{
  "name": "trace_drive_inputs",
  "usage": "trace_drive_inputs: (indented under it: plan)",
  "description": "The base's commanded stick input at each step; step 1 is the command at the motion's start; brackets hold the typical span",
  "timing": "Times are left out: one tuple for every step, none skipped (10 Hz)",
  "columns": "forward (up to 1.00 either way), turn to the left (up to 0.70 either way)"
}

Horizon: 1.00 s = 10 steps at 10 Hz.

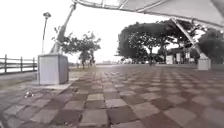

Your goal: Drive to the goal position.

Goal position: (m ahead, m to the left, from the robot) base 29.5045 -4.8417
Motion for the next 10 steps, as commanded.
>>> trace_drive_inputs:
  plan:
    - [0.70,0.00]
    - [0.70,0.00]
    - [0.70,0.00]
    - [0.70,0.02]
    - [0.70,0.10]
    - [0.70,0.14]
    - [0.70,0.14]
    - [0.70,0.14]
    - [0.70,0.14]
    - [0.70,0.14]
